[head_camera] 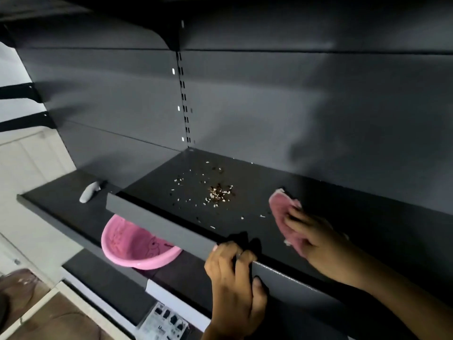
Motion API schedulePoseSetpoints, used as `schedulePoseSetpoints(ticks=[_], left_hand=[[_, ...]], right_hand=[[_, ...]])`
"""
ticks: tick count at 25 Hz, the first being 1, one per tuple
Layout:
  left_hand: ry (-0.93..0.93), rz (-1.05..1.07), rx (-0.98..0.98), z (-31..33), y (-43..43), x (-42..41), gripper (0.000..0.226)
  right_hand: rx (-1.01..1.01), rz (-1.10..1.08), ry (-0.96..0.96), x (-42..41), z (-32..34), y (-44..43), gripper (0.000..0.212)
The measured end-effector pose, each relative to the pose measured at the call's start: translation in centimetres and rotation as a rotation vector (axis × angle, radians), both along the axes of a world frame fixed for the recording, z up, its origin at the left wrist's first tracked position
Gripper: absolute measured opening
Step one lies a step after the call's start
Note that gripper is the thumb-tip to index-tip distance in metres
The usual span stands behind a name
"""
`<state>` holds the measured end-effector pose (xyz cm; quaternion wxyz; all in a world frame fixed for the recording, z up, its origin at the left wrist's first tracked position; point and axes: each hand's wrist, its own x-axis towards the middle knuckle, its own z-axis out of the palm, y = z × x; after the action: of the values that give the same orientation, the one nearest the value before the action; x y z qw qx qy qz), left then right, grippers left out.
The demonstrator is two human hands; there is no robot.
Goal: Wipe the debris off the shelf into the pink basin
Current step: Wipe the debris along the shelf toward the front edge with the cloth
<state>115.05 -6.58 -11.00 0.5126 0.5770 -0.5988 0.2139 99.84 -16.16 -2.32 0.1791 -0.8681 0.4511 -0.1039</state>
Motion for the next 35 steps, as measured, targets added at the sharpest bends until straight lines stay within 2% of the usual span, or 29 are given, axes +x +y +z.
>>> schedulePoseSetpoints(ticks=[3, 5, 8, 10, 12, 14, 15, 17, 18, 22, 26, 30, 32, 35], left_hand=[[0.004, -0.017, -0.015, -0.1, 0.0, 0.1, 0.04], [-0.005, -0.019, -0.003, -0.3, -0.1, 0.2, 0.042], [-0.056, -0.059, 0.014, -0.2, -0.2, 1.4, 0.039], [-0.182, -0.127, -0.038, 0.6, -0.2, 4.2, 0.025], [-0.262, -0.145, -0.085, 1.5, 0.0, 9.1, 0.026], [-0.152, -0.054, -0.073, 2.3, 0.4, 15.1, 0.038], [-0.076, -0.017, -0.033, 2.8, 0.4, 17.9, 0.039], [-0.017, 0.012, 0.04, 3.0, -0.4, 21.4, 0.035], [-0.026, 0.004, 0.051, 2.8, -1.2, 22.2, 0.032], [-0.066, -0.033, -0.077, 1.1, -2.8, 22.5, 0.026], [-0.124, -0.071, -0.054, 0.4, -2.5, 23.1, 0.02], [-0.197, -0.085, -0.013, 0.2, -2.3, 23.6, 0.019], [-0.177, -0.115, -0.01, 0.3, -2.3, 23.8, 0.021], [-0.149, -0.14, -0.016, 0.6, -2.3, 23.7, 0.032]], right_hand=[[-0.067, 0.203, -0.152, 5.9, -0.2, 0.1, 0.044], [-0.073, 0.254, -0.201, 10.0, -0.3, -0.3, 0.035], [0.003, 0.163, -0.353, 15.7, 0.9, -0.6, 0.037], [0.079, 0.052, -0.528, 16.8, 2.3, -1.3, 0.034], [0.006, 0.06, -0.607, 14.9, 4.2, -1.8, 0.039], [-0.116, 0.18, -0.492, 11.5, 5.6, -1.4, 0.048], [-0.148, 0.236, -0.37, 9.9, 5.6, -0.8, 0.049], [-0.128, 0.326, -0.15, 8.2, 4.7, 1.0, 0.049], [-0.107, 0.355, -0.125, 8.0, 3.8, 1.8, 0.049], [-0.042, 0.387, -0.229, 11.7, 2.2, 2.1, 0.039], [-0.148, 0.395, -0.165, 19.8, 0.9, 0.5, 0.039], [-0.328, 0.168, -0.078, 23.4, 2.3, -2.2, 0.042], [-0.364, 0.123, -0.136, 22.2, 3.9, -2.5, 0.039], [-0.267, 0.339, -0.047, 20.9, 4.3, 0.0, 0.037]])
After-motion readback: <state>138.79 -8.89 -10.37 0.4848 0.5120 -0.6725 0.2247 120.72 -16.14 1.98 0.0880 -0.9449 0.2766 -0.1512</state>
